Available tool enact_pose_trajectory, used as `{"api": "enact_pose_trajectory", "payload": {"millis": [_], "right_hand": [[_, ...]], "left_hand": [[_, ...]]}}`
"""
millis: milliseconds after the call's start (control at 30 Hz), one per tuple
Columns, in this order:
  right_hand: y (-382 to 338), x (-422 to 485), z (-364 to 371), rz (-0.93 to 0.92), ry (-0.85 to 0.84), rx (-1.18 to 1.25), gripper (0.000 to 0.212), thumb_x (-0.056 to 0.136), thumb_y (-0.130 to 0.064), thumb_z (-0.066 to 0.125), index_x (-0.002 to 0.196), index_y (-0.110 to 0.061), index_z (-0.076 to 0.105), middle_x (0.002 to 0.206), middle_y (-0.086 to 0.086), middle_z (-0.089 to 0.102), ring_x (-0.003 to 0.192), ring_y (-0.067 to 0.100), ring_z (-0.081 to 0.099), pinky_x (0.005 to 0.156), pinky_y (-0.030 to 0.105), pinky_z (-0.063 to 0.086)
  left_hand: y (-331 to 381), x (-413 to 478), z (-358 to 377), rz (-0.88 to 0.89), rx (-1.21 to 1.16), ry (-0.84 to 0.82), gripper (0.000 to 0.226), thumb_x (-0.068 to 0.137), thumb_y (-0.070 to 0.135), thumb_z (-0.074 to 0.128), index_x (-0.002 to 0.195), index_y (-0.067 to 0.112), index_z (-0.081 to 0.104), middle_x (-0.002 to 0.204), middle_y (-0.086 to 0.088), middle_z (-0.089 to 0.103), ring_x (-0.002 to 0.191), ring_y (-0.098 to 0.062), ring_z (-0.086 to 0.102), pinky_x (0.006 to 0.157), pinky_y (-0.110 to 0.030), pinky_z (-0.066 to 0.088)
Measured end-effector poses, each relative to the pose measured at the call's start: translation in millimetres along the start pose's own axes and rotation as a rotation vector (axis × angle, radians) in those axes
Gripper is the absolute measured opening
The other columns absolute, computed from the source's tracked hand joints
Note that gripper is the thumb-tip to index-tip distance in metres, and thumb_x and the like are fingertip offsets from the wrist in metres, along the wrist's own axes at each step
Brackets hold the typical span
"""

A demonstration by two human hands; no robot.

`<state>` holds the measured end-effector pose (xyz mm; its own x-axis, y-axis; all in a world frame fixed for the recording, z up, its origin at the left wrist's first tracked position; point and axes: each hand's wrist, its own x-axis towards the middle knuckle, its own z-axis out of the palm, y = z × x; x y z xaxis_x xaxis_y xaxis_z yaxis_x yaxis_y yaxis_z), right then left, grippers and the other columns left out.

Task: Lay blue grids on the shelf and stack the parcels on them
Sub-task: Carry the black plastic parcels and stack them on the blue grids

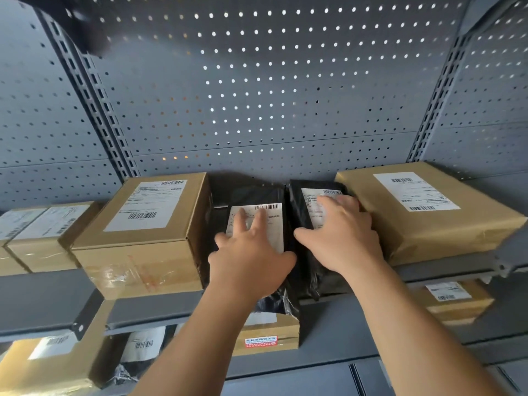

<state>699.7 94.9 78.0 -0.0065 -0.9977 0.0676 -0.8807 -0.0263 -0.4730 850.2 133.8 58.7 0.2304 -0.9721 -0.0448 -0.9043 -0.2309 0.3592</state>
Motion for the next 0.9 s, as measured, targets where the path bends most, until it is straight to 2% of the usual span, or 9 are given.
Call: {"api": "enact_pose_trajectory", "payload": {"millis": [200,333,433,567,700,900], "right_hand": [[-10.7,-32.7,-28.6,0.009,0.165,0.079,0.063,0.078,-0.053,0.063,0.136,-0.035,0.047,0.154,-0.011,0.028,0.132,0.031,0.035,0.101,0.048,0.042],[-7.3,-50.2,-45.3,0.007,0.269,0.154,0.074,0.077,-0.051,0.065,0.146,-0.041,0.042,0.155,-0.015,0.027,0.14,0.025,0.031,0.105,0.045,0.037],[2.0,-59.1,-57.3,0.03,0.35,0.16,0.077,0.073,-0.051,0.065,0.146,-0.04,0.044,0.154,-0.013,0.031,0.139,0.025,0.036,0.108,0.044,0.038],[19.2,-71.1,-72.9,0.091,0.433,0.121,0.078,0.071,-0.054,0.065,0.145,-0.038,0.046,0.151,-0.012,0.033,0.134,0.026,0.04,0.106,0.047,0.042],[43.6,-85.0,-88.2,0.152,0.485,0.101,0.079,0.071,-0.053,0.066,0.145,-0.037,0.047,0.152,-0.01,0.032,0.136,0.027,0.037,0.108,0.052,0.04],[94.9,-105.6,-121.1,0.258,0.553,0.126,0.076,0.073,-0.05,0.068,0.145,-0.038,0.047,0.151,-0.013,0.032,0.135,0.026,0.04,0.11,0.051,0.039]], "left_hand": [[-1.8,-17.6,-28.7,0.149,-0.064,0.116,0.092,0.079,0.065,0.056,0.154,0.046,0.006,0.165,0.015,0.004,0.138,-0.04,0.03,0.1,-0.054,0.042],[-0.6,-25.7,-45.1,0.235,-0.095,0.154,0.093,0.078,0.065,0.056,0.154,0.049,0.006,0.164,0.017,0.006,0.138,-0.04,0.03,0.1,-0.054,0.042],[5.3,-28.5,-53.7,0.297,-0.124,0.173,0.094,0.075,0.066,0.055,0.154,0.05,0.006,0.163,0.019,0.005,0.138,-0.039,0.029,0.101,-0.055,0.043],[24.0,-29.5,-56.7,0.377,-0.138,0.182,0.095,0.078,0.068,0.055,0.155,0.05,0.003,0.164,0.021,0.002,0.142,-0.037,0.024,0.105,-0.056,0.04],[55.9,-33.2,-51.4,0.459,-0.15,0.161,0.096,0.077,0.07,0.054,0.156,0.05,0.002,0.165,0.02,-0.001,0.143,-0.036,0.023,0.107,-0.055,0.038],[113.6,-45.2,-35.1,0.591,-0.15,0.112,0.097,0.076,0.07,0.052,0.155,0.051,0.0,0.165,0.021,-0.003,0.142,-0.033,0.023,0.106,-0.055,0.039]]}}
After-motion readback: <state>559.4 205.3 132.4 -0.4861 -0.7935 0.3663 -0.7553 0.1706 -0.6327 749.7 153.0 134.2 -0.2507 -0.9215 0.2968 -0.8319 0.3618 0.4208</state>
